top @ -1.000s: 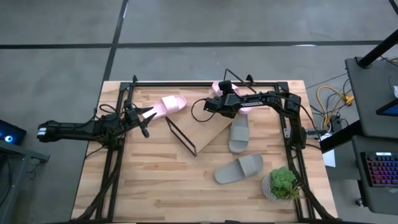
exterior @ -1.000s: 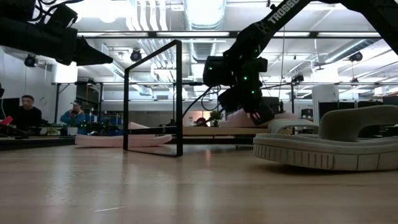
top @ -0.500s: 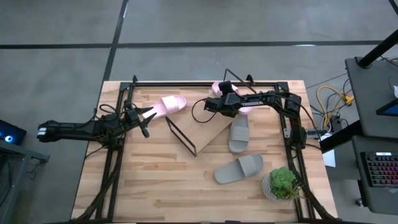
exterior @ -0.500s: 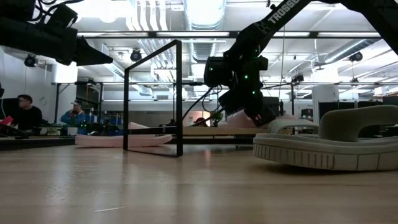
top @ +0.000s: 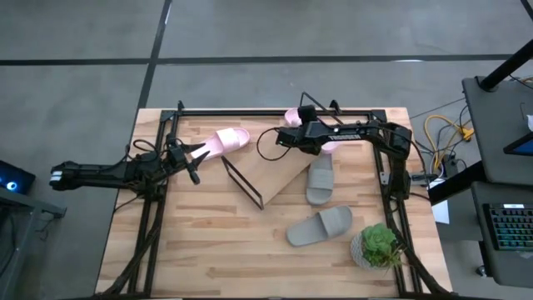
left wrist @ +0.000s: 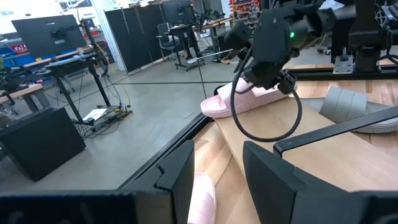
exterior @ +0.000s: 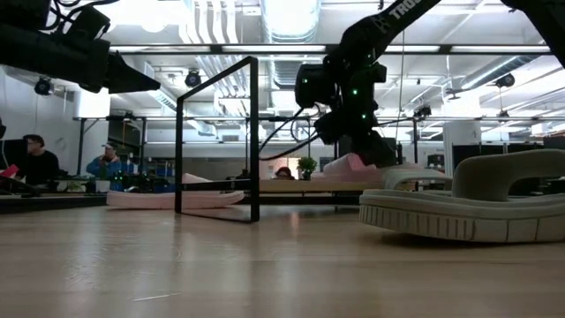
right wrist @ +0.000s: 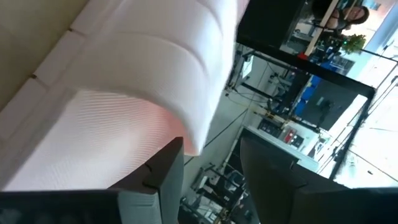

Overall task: Pick and place slides into the shelf
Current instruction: Put the pink slide on the shelf

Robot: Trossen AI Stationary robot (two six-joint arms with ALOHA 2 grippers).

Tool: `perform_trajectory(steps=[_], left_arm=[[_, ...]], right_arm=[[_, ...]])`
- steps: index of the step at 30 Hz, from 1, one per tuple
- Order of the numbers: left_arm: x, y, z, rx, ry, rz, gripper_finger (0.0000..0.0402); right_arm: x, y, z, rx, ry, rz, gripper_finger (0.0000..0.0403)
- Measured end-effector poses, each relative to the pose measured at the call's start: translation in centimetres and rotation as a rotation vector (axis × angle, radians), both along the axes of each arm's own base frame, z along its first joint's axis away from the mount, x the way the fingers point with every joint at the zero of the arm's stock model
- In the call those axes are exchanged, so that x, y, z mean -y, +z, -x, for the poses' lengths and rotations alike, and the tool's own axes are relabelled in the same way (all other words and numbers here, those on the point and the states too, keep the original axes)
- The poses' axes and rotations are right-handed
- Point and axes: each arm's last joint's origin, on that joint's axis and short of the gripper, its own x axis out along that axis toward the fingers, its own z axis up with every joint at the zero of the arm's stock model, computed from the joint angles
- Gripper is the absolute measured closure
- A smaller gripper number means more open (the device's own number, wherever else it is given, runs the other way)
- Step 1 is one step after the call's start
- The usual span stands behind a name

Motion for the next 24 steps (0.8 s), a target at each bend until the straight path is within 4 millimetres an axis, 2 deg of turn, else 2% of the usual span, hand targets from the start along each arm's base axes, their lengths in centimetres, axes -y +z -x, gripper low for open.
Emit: perform_trajectory(steps=[5, 12, 16, 24], left_arm=[[0.0, 0.0, 0.0, 0.001, 0.000, 0.000, 0.0279], [0.0, 0.1, 0.0, 0.011, -0.001, 0.002, 0.0279], [0.0, 0.2, 0.0, 0.021, 0.000, 0.002, 0.0279], [0.0, 1.4, 0.0, 0.158, 0.001, 0.000, 0.0279]], right_arm=[[-0.9, 1.3, 0.2, 0.022, 0.019, 0.010, 0.0253], [-3.3, 4.6, 0.8, 0.195, 0.014, 0.048, 0.0262], [-5.1, 7.4, 1.8, 0.352, 0.002, 0.067, 0.0268], [-8.8, 13.2, 5.0, 0.848, -0.078, 0.042, 0.0283]])
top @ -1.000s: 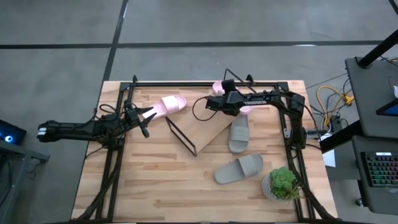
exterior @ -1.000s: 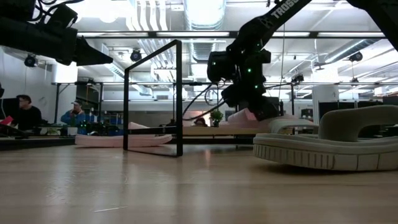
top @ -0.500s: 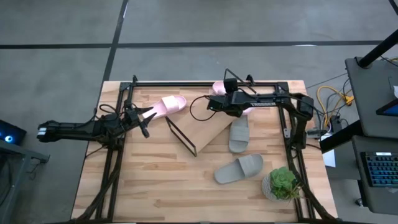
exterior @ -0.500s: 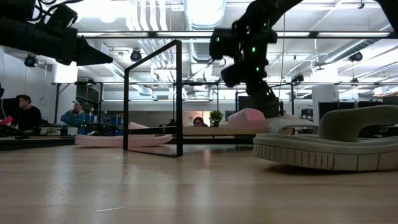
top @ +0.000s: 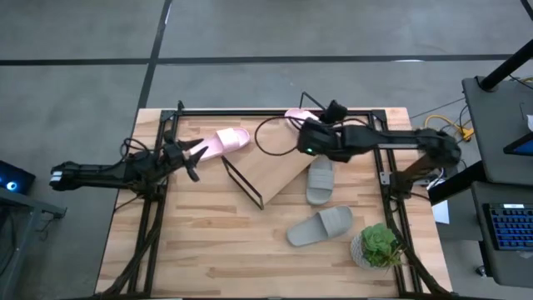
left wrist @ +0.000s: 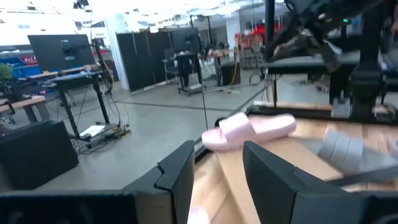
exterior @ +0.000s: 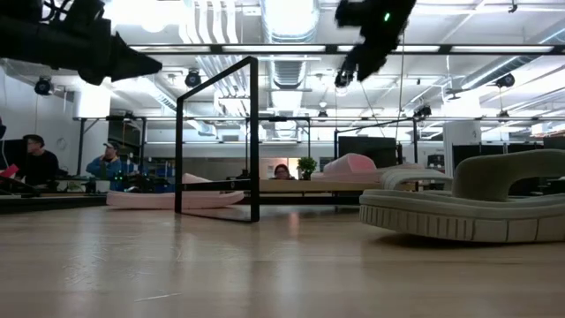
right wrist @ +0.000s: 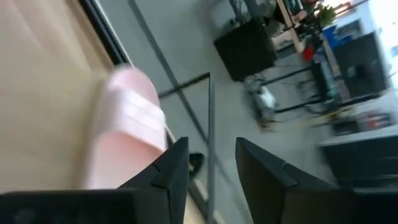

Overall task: Pick and place slides into the shelf
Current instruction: Put the pink slide on the shelf

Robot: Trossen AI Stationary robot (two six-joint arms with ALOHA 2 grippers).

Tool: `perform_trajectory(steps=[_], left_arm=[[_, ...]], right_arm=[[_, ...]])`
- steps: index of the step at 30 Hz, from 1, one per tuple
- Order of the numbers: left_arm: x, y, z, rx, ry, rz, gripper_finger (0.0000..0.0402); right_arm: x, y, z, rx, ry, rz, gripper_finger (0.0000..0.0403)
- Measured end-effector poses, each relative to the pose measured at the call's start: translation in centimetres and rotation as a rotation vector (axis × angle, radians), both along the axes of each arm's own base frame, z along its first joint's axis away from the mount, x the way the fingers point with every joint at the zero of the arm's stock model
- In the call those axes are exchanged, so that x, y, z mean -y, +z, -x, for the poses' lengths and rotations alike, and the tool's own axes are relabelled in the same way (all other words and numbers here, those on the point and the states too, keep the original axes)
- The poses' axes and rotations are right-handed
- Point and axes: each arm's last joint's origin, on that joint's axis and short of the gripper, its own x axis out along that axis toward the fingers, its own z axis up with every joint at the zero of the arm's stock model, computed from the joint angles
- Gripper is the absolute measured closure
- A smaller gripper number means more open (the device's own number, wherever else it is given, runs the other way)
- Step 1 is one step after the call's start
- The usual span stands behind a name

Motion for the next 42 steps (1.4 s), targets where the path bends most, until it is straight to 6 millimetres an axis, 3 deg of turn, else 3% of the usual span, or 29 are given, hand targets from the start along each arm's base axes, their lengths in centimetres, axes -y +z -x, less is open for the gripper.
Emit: perform_trajectory(steps=[3, 7, 12, 19, 25, 30, 34, 38, 42], left_arm=[[0.0, 0.2, 0.0, 0.022, -0.001, 0.006, 0.0279], [0.0, 0.2, -0.2, 0.117, -0.006, 0.138, 0.0279], [-0.1, 0.4, -0.5, 0.160, 0.022, 0.235, 0.0279], [-1.2, 1.3, -0.5, 0.056, 0.142, 0.361, 0.0279], [-2.3, 2.6, -0.9, -0.036, 0.157, 0.451, 0.0279], [-4.6, 2.5, -2.4, -0.080, 0.136, 0.575, 0.0279], [-7.8, 1.3, -3.0, -0.074, 0.091, 0.741, 0.0279], [-10.7, 0.3, -2.4, -0.073, 0.172, 0.835, 0.0279], [-12.2, -0.3, -2.0, -0.065, 0.235, 0.832, 0.0279]], right_arm=[[-1.5, 0.9, 1.2, 0.104, 0.017, -0.011, 0.0287], [-3.2, 0.6, 2.6, 0.207, 0.069, -0.007, 0.0293], [-4.6, -1.7, 3.4, 0.314, 0.147, 0.019, 0.0300], [-5.3, -4.9, 3.1, 0.384, 0.269, 0.116, 0.0308], [-5.2, -6.3, 3.1, 0.395, 0.290, 0.142, 0.0312], [-5.2, -6.7, 3.2, 0.413, 0.278, 0.127, 0.0310], [-5.2, -7.1, 3.4, 0.411, 0.275, 0.122, 0.0313], [-5.2, -7.5, 3.5, 0.403, 0.274, 0.122, 0.0317], [-5.2, -7.8, 3.6, 0.392, 0.275, 0.122, 0.0314]])
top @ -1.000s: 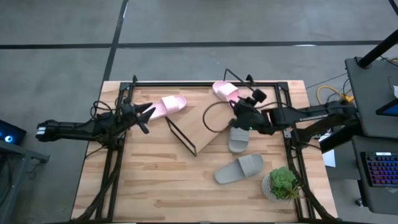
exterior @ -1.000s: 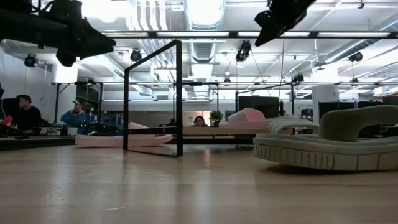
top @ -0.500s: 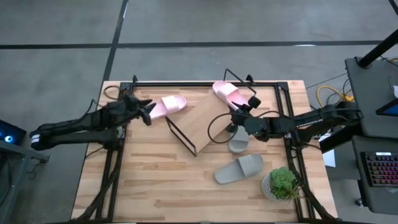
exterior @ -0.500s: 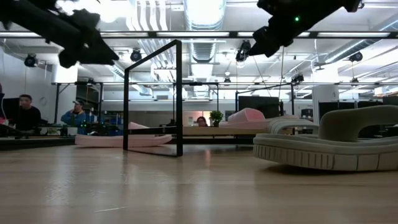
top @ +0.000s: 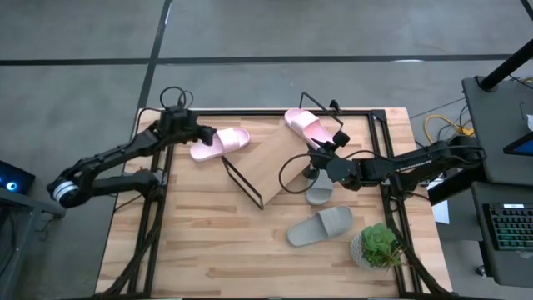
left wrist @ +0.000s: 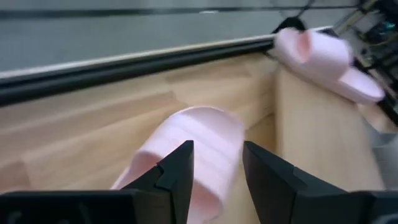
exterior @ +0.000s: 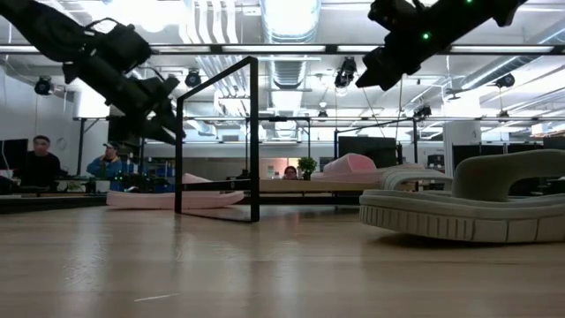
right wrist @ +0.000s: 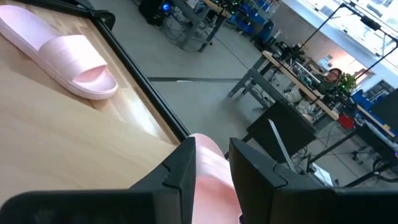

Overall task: Pick and place slides into the shelf
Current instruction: Put the pink slide on the shelf

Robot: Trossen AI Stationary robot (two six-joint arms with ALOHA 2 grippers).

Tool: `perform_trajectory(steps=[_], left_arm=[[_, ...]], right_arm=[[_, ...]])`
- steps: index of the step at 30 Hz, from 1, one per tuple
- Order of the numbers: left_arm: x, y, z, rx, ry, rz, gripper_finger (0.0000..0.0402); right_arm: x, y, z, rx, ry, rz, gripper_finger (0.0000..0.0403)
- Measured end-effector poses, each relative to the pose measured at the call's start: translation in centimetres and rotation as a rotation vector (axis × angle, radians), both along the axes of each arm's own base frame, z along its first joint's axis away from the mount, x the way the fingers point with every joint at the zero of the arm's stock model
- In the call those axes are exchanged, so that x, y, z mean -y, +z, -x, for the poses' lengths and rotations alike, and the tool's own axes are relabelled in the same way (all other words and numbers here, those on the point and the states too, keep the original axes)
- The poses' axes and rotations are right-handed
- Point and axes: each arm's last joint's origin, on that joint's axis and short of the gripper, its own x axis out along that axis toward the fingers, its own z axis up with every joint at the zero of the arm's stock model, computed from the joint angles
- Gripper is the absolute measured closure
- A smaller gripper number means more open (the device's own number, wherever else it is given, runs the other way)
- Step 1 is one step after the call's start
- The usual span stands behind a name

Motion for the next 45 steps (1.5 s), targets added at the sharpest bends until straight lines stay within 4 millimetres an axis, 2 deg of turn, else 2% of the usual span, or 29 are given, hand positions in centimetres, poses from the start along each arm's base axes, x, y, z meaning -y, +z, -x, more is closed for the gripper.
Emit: perform_trajectory(steps=[6, 12, 19, 25, 33, 38, 41, 45], left_arm=[[-0.8, -1.9, 0.1, -0.025, -0.020, 0.166, 0.0274], [-1.7, -3.8, -0.4, -0.048, -0.048, 0.298, 0.0221], [-3.1, -4.4, -1.5, -0.002, -0.054, 0.237, 0.0166], [-3.8, -5.8, -2.1, -0.035, -0.050, 0.281, 0.0161], [-5.1, -6.9, -3.2, 0.003, -0.063, 0.241, 0.0162], [-5.4, -7.5, -3.4, 0.003, -0.082, 0.231, 0.0194], [-5.4, -7.6, -3.6, -0.001, -0.116, 0.221, 0.0244], [-5.4, -7.4, -3.7, 0.021, -0.174, 0.210, 0.0337]], right_arm=[[0.0, -0.1, 0.0, -0.003, -0.001, 0.001, 0.0320], [0.0, -0.2, 0.1, -0.008, -0.002, 0.002, 0.0319], [0.0, -0.4, 0.1, -0.014, -0.001, 0.004, 0.0325], [0.0, -0.5, 0.2, -0.018, -0.001, 0.005, 0.0328], [0.0, -0.5, 0.2, -0.019, -0.001, 0.005, 0.0324], [0.0, -0.5, 0.2, -0.025, 0.000, 0.010, 0.0331], [0.0, -0.5, 0.2, -0.026, 0.000, 0.010, 0.0333], [0.0, -0.5, 0.2, -0.027, 0.001, 0.011, 0.0330]])
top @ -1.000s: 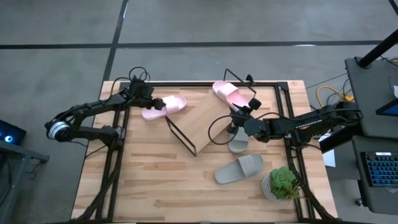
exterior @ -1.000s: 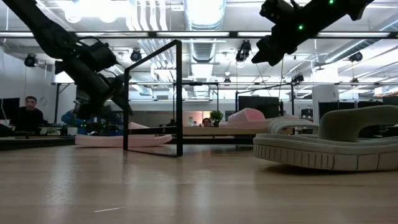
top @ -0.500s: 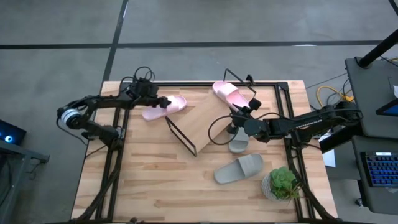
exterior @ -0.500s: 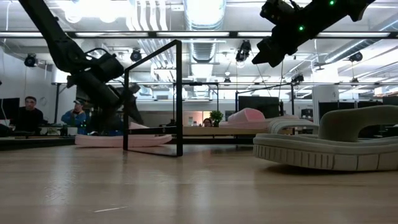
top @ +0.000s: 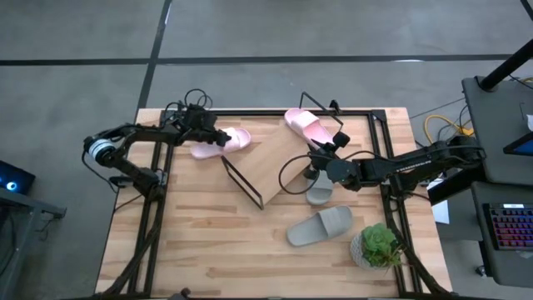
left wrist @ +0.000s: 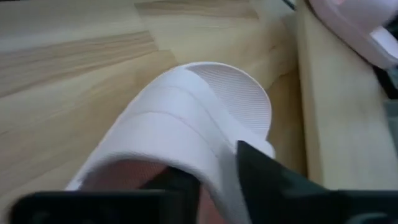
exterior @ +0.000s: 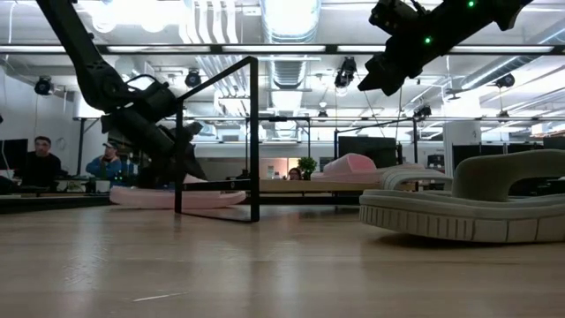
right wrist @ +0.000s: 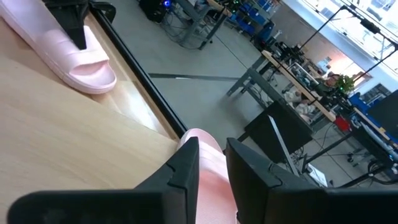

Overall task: Pick and place slides into the shelf
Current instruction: Put the pink slide on the shelf

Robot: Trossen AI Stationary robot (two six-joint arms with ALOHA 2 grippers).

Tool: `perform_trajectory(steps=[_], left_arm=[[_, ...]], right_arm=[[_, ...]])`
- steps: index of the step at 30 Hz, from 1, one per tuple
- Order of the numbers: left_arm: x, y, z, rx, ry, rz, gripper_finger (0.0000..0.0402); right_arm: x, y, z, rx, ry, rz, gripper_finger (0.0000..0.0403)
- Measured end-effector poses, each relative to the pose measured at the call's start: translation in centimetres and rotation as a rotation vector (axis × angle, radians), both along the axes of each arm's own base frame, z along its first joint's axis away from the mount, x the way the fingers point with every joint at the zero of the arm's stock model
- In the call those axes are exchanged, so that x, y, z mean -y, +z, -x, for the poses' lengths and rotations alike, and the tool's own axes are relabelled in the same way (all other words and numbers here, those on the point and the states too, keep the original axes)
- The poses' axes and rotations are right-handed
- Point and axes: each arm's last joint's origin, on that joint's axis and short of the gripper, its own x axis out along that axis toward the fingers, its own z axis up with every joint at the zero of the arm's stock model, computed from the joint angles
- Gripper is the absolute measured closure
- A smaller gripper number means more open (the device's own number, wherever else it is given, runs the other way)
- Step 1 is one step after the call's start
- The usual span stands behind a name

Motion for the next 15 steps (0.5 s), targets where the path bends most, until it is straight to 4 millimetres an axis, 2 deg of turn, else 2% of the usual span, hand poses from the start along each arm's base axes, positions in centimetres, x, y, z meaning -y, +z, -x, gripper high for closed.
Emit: perform_trajectory(steps=[2, 3, 9, 15], left_arm=[[0.1, 0.5, 0.0, 0.010, -0.035, -0.030, 0.0381], [0.2, 0.8, 0.1, 0.018, -0.042, -0.039, 0.0390], [0.9, 3.5, 0.5, 0.112, -0.108, -0.133, 0.0399], [2.2, 6.8, 1.2, 0.242, -0.188, -0.215, 0.0400]], right_arm=[[0.0, 0.0, 0.0, -0.004, 0.001, 0.003, 0.0328], [0.0, 0.0, 0.0, -0.009, 0.002, 0.007, 0.0328], [0.0, 0.1, 0.0, -0.042, 0.013, 0.032, 0.0333], [-0.1, 1.0, -0.4, -0.086, 0.047, 0.077, 0.0331]])
